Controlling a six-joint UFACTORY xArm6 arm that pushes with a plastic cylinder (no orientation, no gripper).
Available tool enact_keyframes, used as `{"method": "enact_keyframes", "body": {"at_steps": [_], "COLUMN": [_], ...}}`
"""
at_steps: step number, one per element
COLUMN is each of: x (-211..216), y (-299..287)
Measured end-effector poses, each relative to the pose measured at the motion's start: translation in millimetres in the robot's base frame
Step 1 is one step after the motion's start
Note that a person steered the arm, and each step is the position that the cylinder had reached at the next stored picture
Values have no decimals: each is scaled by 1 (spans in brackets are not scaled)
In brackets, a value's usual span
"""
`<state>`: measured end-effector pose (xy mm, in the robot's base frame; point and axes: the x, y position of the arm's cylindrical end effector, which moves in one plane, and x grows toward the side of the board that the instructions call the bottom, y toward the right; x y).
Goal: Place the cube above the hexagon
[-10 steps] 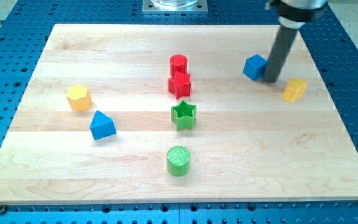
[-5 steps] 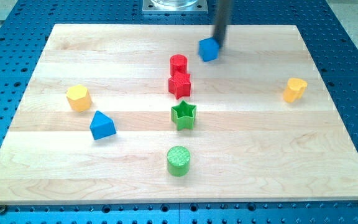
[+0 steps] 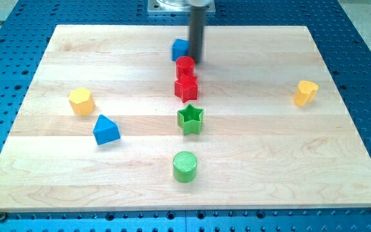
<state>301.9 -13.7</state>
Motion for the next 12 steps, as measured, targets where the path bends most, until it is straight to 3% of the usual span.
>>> {"method": "enact_keyframes", "body": {"at_steps": [1,2,3,4,5,6,8,10,12], "x": [-9,-11,-57,-58,-18,27,26,97,88], "y": [-84,-14,-14,-91,-181,-180,-145,-87,-118]}}
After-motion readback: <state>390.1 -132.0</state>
